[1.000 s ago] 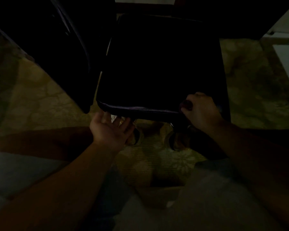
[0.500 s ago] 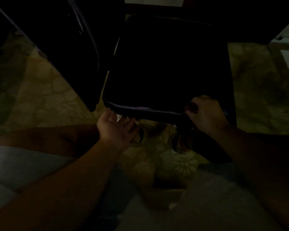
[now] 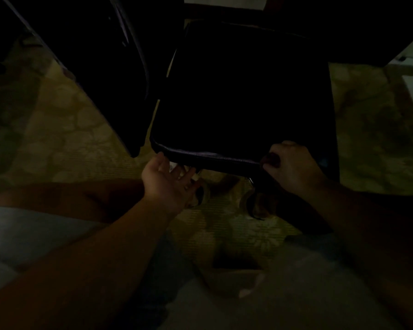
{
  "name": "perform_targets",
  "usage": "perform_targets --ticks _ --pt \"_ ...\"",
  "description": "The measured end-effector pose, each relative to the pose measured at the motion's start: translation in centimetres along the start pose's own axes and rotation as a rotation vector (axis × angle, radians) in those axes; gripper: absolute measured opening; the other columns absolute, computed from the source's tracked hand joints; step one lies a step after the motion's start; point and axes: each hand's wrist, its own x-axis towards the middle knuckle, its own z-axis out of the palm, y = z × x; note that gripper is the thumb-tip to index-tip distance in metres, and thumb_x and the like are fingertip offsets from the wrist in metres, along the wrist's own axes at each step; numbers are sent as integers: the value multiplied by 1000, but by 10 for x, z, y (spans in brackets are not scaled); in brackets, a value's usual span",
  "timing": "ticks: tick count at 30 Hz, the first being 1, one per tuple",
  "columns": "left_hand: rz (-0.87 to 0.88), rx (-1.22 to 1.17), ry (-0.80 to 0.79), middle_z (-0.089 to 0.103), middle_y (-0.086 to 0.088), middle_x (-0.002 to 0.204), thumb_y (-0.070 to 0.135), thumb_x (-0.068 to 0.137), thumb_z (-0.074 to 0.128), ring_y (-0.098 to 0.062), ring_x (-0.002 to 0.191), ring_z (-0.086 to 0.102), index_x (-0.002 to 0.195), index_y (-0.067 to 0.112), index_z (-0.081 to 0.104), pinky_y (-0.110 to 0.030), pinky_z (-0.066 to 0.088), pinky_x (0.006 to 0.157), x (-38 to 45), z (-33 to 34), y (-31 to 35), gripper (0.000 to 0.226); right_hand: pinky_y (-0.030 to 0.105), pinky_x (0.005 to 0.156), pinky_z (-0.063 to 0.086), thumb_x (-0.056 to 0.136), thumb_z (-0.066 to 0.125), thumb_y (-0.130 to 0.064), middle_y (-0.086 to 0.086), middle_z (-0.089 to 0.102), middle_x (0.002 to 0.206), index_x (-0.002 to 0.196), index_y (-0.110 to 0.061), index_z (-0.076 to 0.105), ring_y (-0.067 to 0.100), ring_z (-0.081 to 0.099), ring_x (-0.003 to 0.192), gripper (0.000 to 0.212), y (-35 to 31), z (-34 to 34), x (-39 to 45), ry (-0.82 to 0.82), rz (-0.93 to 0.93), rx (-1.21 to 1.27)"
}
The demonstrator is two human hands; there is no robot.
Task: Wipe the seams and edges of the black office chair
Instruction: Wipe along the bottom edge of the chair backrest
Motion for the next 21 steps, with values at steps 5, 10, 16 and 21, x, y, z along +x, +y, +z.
perform_targets --ticks 5,10,16,21 --pt "10 12 -1 54 -9 145 52 103 34 -36 125 58 149 32 47 -60 34 113 1 -2 0 51 28 66 39 87 69 -25 0 46 89 90 -9 62 26 58 84 18 -4 2 -1 44 33 23" --pt "9 17 8 53 -8 146 51 104 32 -36 126 57 149 31 47 -59 35 111 0 -2 0 51 30 67 42 88 68 -26 10 55 94 90 -9 62 30 58 85 18 -3 0 2 76 44 -10" --pt "-9 4 19 56 -8 144 51 103 35 -36 126 58 150 30 45 -58 37 111 0 -1 0 52 30 66 41 86 70 -27 2 50 91 92 -10 64 24 57 82 19 -6 3 3 -8 -25 5" --pt "-18 -15 -4 52 -9 147 51 104 34 -37 127 57 154 29 39 -59 36 112 -3 1 0 55 28 65 37 87 68 -26 1 48 90 91 -10 63 27 58 84 18 -5 1 6 10 5 -8"
